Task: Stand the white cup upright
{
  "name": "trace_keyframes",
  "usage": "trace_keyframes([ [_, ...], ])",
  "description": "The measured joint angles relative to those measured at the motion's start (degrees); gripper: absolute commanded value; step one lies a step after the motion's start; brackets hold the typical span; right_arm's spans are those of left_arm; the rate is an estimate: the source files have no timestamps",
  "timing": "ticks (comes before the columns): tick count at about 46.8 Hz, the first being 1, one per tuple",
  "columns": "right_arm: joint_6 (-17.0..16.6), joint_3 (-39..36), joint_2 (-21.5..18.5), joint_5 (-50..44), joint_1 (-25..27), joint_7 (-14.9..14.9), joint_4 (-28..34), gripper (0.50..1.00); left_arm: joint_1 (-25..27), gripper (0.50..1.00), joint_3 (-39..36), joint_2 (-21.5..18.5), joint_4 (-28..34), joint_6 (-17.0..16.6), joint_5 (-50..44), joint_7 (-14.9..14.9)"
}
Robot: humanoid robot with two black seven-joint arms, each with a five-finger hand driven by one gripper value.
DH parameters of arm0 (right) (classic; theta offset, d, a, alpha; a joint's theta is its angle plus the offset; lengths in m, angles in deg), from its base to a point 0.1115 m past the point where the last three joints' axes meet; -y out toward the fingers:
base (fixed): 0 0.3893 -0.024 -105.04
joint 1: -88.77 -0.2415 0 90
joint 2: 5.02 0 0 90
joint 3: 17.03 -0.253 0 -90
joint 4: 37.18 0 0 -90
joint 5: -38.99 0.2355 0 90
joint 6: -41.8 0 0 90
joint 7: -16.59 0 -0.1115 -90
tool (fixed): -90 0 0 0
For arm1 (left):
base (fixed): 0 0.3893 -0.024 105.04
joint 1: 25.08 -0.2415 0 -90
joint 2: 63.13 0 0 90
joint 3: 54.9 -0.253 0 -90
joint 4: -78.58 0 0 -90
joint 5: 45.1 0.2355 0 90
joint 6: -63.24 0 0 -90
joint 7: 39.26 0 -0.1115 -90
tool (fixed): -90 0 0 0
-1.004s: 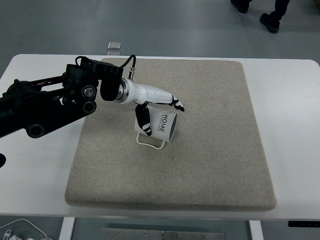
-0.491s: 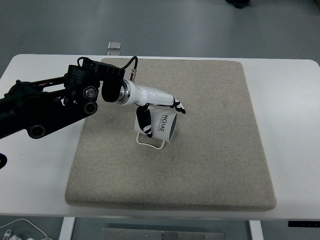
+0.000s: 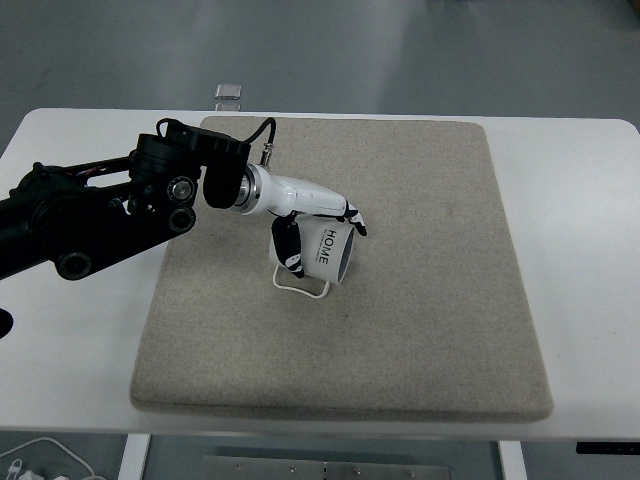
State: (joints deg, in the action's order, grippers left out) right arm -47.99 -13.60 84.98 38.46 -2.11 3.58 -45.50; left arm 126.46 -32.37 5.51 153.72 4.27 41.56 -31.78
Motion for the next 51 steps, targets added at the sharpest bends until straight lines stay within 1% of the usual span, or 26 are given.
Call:
trace_keyframes([
  [1,0.0,0.0,0.0,0.0,0.0,0.0,0.0,0.93,0.0,0.846,-0.02,0.0,0.01,0.0,0.0,0.02],
  [2,0.0,0.0,0.0,0.0,0.0,0.0,0.0,0.93,0.0,0.825,-0.02,0.0,0.01,0.0,0.0,0.05],
  [5,0.0,0.0,0.0,0.0,0.0,0.0,-0.01,0.93,0.0,0.786,-0.06,0.0,0.02,0.0,0.01,0.32],
  [7,0.0,0.0,0.0,0.0,0.0,0.0,-0.01,0.93,0.0,0.776,-0.14,0.0,0.03,-0.01,0.04,0.49],
  [10,-0.03,0.0,0.0,0.0,0.0,0.0,-0.01,0.93,0.0,0.72,-0.16,0.0,0.03,-0.02,0.06,0.68],
  [11,-0.03,0.0,0.0,0.0,0.0,0.0,-0.02,0.93,0.0,0.692,-0.17,0.0,0.04,-0.02,0.06,0.72],
  [12,-0.03,0.0,0.0,0.0,0.0,0.0,-0.02,0.93,0.0,0.654,-0.17,0.0,0.03,-0.04,0.06,0.75],
  [15,-0.04,0.0,0.0,0.0,0.0,0.0,-0.01,0.93,-0.11,0.506,-0.17,-0.04,0.04,-0.17,0.05,0.78],
  [16,-0.04,0.0,0.0,0.0,0.0,0.0,0.0,0.93,-0.19,0.5,-0.16,-0.05,0.04,-0.17,0.05,0.78],
  [33,-0.04,0.0,0.0,0.0,0.0,0.0,0.0,0.93,-0.3,0.5,0.37,-0.32,-0.06,-0.27,-0.11,0.84],
  [41,-0.04,0.0,0.0,0.0,0.0,0.0,0.01,0.93,-0.3,0.5,2.51,-0.36,-0.4,-0.51,-1.64,0.64],
  [47,-0.04,0.0,0.0,0.0,0.0,0.0,0.02,0.93,-0.32,0.5,4.77,-0.33,-1.67,-0.91,-4.89,0.36],
  [51,-0.04,0.0,0.0,0.0,0.0,0.0,0.0,0.93,-0.35,0.5,5.92,-0.21,-3.15,-1.52,-9.32,0.09],
])
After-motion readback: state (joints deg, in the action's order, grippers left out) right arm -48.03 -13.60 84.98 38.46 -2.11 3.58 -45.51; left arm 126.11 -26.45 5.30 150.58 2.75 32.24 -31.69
